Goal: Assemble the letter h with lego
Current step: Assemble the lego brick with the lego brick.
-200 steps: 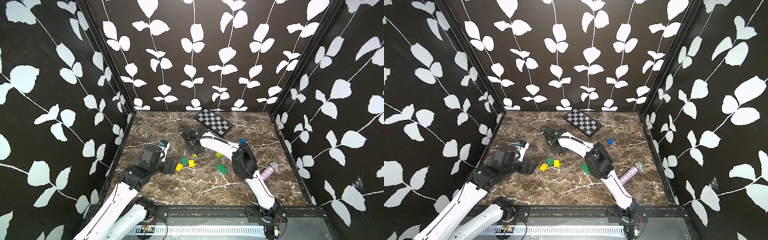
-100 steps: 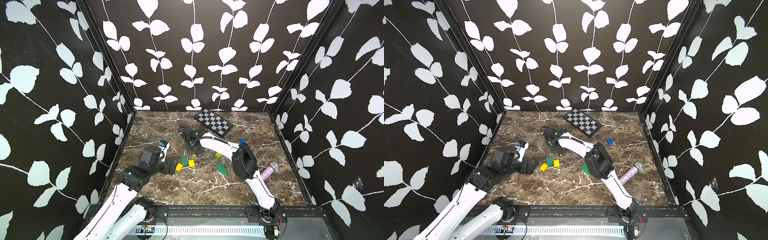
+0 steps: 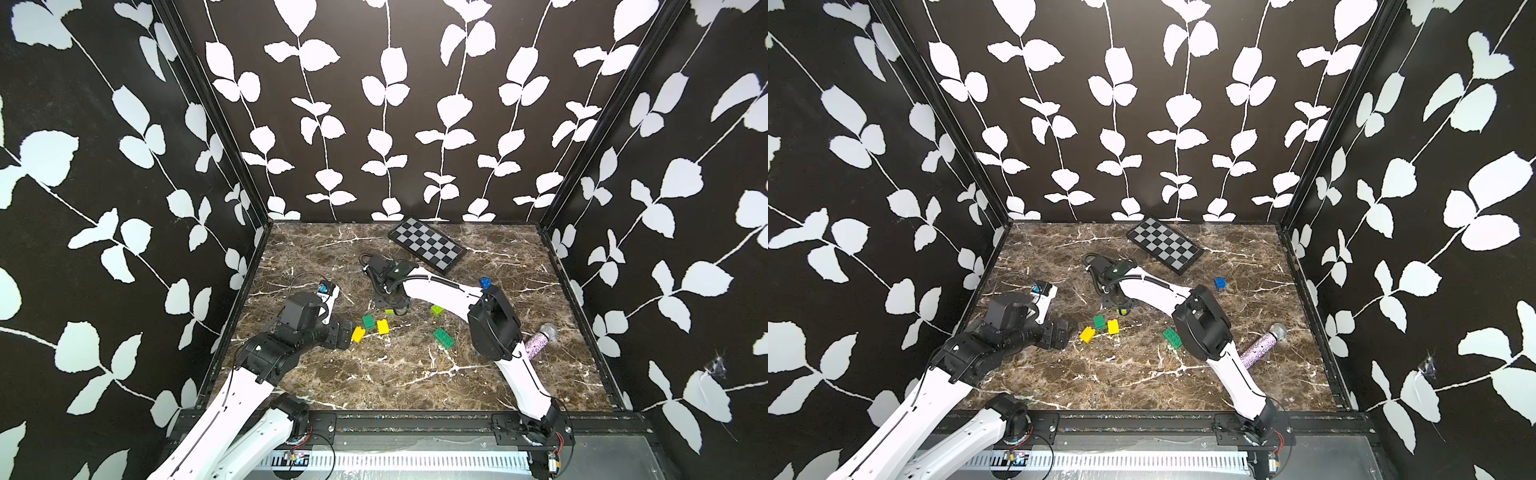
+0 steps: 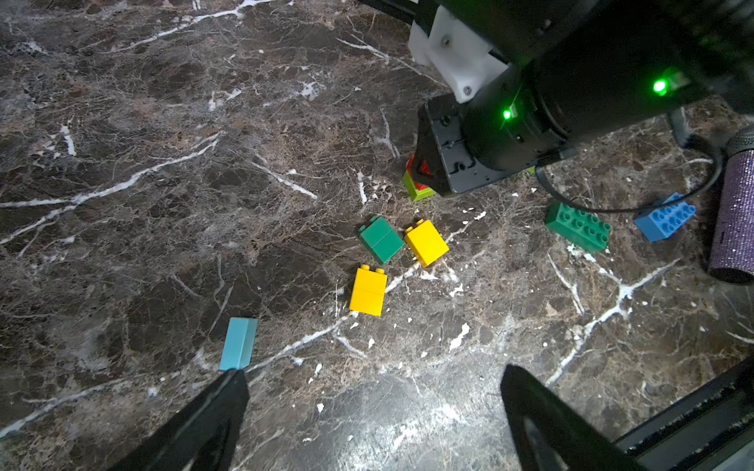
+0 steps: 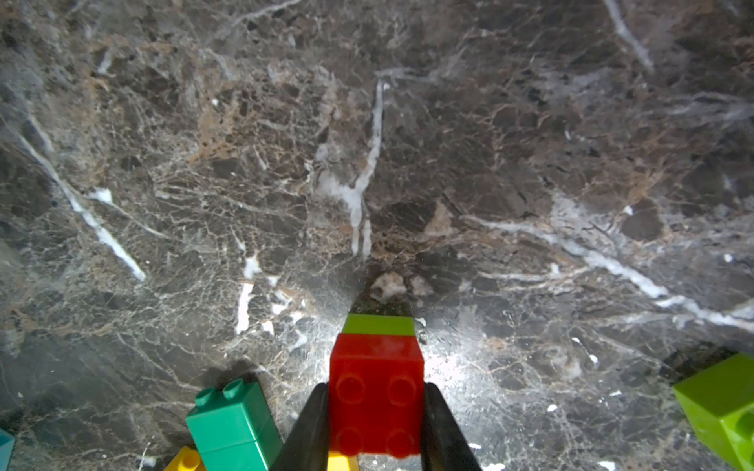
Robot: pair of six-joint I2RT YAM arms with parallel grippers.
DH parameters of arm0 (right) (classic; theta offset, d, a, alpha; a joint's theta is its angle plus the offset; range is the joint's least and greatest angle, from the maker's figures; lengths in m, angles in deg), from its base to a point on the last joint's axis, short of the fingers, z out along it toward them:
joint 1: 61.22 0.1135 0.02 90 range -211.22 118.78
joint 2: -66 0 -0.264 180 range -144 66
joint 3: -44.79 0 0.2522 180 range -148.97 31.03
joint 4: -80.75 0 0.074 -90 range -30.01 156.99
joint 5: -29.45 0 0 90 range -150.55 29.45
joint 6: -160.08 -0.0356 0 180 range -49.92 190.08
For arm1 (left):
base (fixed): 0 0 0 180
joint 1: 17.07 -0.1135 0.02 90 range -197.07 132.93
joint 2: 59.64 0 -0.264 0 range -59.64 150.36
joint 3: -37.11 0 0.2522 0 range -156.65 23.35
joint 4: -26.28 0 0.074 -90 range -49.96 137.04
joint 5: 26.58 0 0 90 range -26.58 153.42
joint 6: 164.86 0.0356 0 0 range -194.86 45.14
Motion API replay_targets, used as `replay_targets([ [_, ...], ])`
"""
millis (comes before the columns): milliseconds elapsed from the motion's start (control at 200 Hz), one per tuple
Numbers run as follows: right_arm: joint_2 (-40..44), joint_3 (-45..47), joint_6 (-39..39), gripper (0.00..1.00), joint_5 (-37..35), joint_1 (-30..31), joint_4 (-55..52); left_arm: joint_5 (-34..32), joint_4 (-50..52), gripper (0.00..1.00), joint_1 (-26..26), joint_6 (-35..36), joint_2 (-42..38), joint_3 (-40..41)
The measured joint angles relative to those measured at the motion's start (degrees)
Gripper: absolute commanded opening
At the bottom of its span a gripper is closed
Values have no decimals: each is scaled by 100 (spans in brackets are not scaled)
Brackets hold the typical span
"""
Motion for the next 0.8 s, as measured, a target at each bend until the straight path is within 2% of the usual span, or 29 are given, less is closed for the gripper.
replay_targets([
  [800,-229,-389,310,8,-70,76,-417,-2,0,99,0,2,0,0],
])
